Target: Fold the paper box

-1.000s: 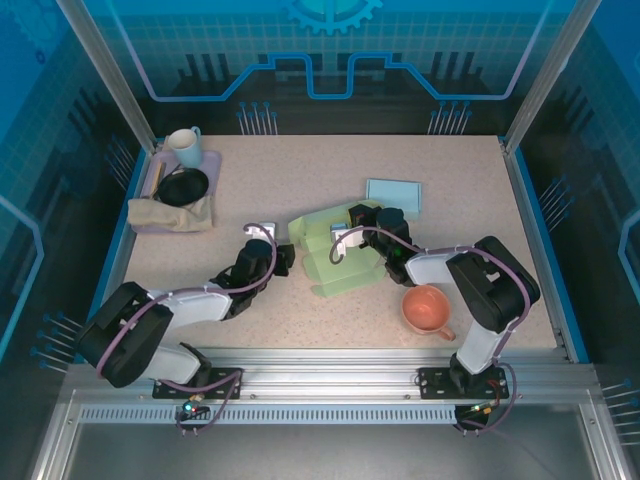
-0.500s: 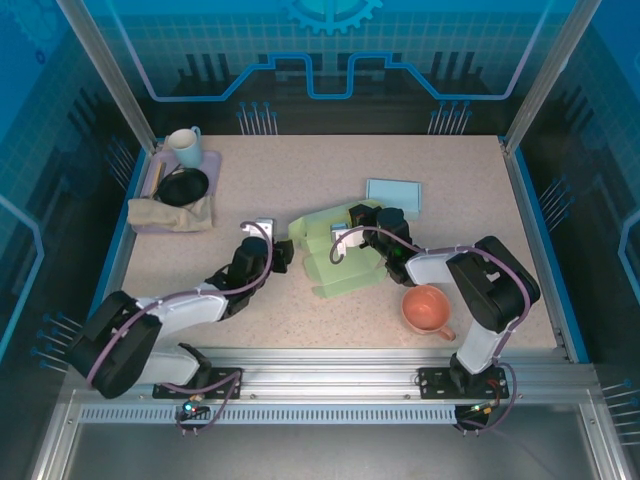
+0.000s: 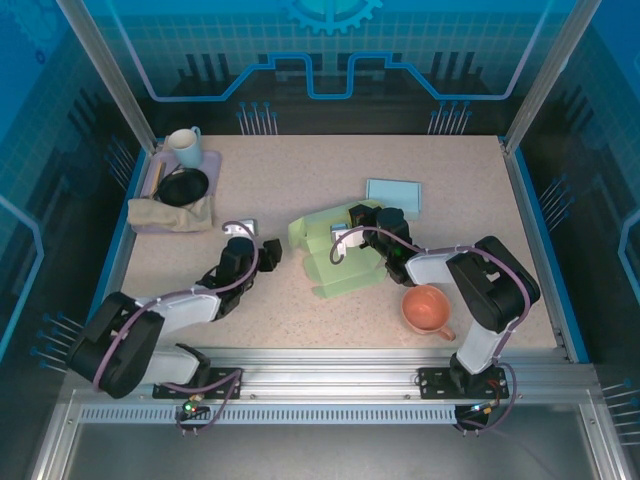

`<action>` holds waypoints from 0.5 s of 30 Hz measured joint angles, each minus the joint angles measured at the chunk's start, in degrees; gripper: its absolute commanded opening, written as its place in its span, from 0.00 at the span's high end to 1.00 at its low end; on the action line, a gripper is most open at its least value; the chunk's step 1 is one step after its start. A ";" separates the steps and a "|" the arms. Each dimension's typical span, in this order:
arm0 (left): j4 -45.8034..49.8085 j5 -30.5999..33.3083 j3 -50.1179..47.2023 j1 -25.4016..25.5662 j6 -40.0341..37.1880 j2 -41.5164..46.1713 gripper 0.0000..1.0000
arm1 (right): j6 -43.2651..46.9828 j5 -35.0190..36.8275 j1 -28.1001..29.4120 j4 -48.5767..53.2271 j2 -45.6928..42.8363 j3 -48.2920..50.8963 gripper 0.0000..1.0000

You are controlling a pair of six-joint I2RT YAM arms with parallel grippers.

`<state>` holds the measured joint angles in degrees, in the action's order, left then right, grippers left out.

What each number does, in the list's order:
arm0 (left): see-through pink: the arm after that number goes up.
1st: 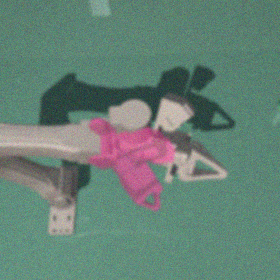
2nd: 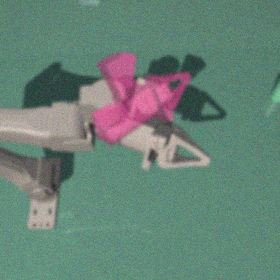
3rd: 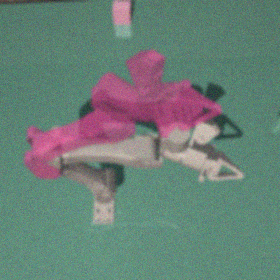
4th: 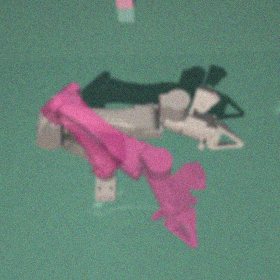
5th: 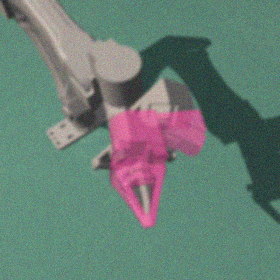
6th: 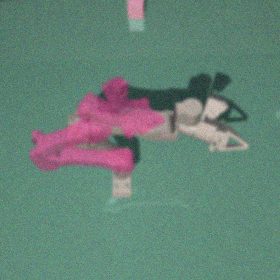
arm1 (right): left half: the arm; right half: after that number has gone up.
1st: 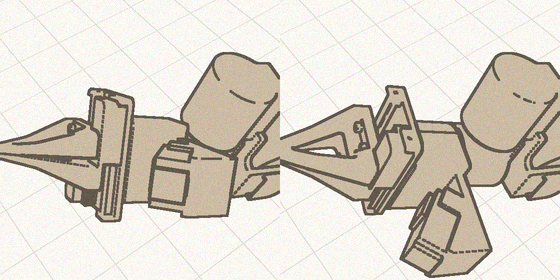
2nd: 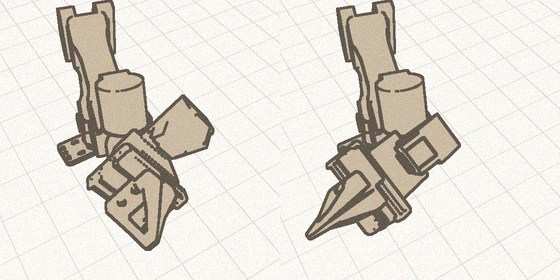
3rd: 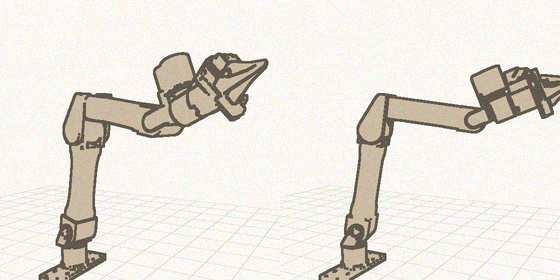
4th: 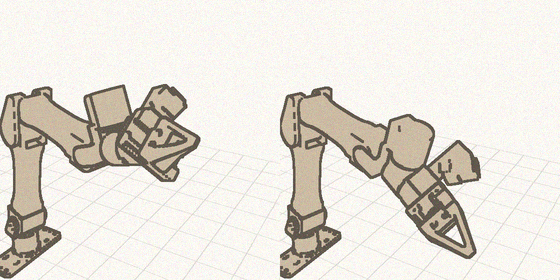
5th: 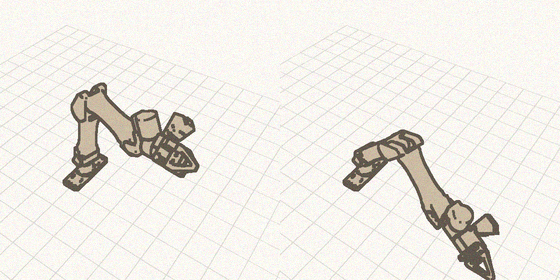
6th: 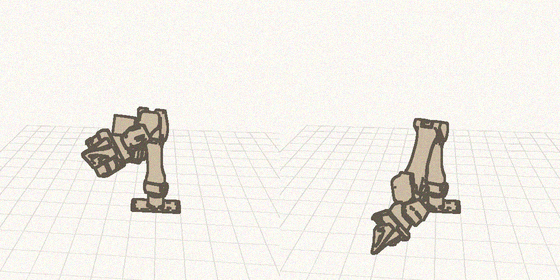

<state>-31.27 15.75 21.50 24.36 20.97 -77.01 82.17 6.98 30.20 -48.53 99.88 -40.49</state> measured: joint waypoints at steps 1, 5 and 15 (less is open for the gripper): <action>-1.05 -1.81 0.02 0.00 -0.07 -1.20 0.36 | 0.00 0.02 0.00 0.00 0.00 0.00 1.00; -2.75 -6.69 0.87 0.00 -0.15 -4.90 0.36 | 0.00 0.00 0.00 0.02 0.00 0.00 1.00; -4.92 -13.07 3.58 0.02 -0.15 -8.44 0.36 | 0.02 0.00 0.00 0.02 0.44 0.00 1.00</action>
<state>-36.18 2.68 25.08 24.38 20.82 -85.45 82.19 6.98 30.20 -48.51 100.31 -40.49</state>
